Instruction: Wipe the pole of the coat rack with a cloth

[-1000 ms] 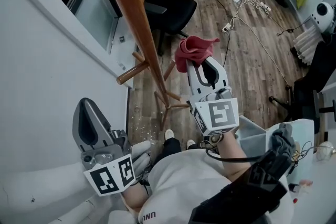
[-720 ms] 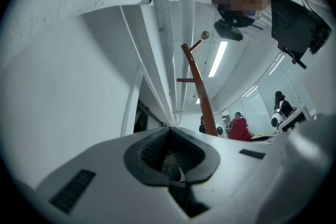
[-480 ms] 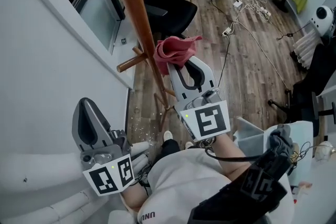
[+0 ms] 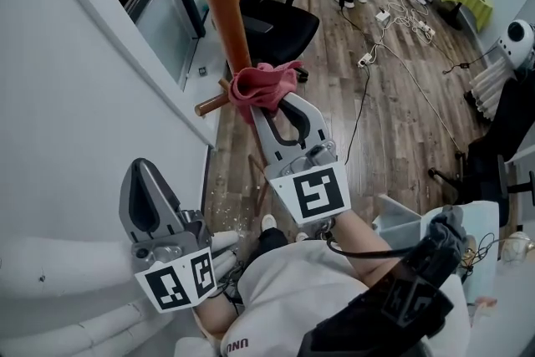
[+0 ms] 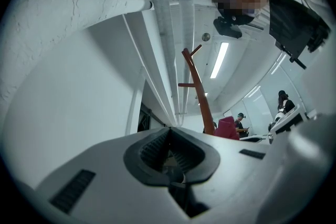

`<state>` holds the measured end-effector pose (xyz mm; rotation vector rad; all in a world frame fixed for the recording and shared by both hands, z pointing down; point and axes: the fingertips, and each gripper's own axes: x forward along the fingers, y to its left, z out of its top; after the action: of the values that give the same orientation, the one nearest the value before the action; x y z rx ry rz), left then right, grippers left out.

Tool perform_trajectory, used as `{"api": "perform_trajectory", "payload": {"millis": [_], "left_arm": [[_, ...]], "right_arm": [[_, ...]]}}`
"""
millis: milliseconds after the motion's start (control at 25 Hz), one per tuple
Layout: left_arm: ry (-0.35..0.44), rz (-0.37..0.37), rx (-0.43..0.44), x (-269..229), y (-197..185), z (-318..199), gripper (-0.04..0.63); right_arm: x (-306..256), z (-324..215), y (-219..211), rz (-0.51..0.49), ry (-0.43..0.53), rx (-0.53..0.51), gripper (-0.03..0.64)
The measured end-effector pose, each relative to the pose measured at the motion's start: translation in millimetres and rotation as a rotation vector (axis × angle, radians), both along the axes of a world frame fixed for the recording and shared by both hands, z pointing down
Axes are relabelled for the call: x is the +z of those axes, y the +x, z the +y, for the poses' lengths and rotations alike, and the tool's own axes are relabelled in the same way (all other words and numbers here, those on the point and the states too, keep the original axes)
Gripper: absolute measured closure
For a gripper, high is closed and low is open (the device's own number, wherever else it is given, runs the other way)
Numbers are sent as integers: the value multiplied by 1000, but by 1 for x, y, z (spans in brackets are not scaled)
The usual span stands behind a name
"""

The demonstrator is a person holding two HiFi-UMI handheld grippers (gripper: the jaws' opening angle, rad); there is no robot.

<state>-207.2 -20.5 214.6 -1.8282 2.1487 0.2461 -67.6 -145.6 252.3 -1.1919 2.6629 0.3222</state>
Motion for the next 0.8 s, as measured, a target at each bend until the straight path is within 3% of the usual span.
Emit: {"api": "perform_trajectory", "payload": {"millis": [800], "left_arm": [[-11,11,-21,3,-10,5,580]], "right_arm": [[-11,10,-23,-44,-6,-57,543]]}}
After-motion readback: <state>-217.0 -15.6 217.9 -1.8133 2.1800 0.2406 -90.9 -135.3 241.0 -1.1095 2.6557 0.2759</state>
